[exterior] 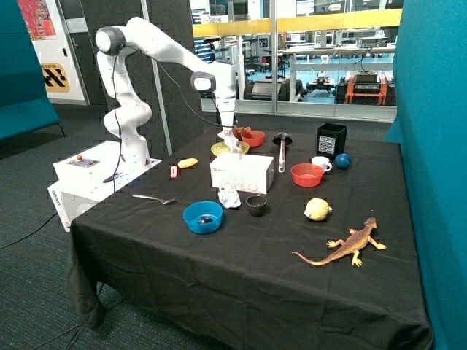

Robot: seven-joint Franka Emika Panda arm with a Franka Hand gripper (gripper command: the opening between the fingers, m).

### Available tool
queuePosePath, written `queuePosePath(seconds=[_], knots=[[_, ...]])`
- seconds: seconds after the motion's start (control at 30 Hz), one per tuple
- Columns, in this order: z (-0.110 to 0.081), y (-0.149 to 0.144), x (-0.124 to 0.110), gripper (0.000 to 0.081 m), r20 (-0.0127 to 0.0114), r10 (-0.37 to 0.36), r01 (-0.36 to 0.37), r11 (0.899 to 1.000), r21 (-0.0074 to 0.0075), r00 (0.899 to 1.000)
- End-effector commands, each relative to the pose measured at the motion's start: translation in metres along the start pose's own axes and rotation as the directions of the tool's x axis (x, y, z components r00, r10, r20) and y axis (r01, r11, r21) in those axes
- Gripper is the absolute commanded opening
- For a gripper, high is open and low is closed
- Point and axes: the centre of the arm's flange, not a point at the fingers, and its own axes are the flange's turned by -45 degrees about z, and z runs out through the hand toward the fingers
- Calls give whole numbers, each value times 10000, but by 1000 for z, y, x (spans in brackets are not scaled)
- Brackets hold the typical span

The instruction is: Dry the plate

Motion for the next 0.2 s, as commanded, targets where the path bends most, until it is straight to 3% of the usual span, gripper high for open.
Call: queuePosePath(seconds=[0.0,0.17], knots=[[-1,19,10,0,34,242,-242,9997,23,9997],[-4,27,13,0,34,347,-347,9994,23,9994]])
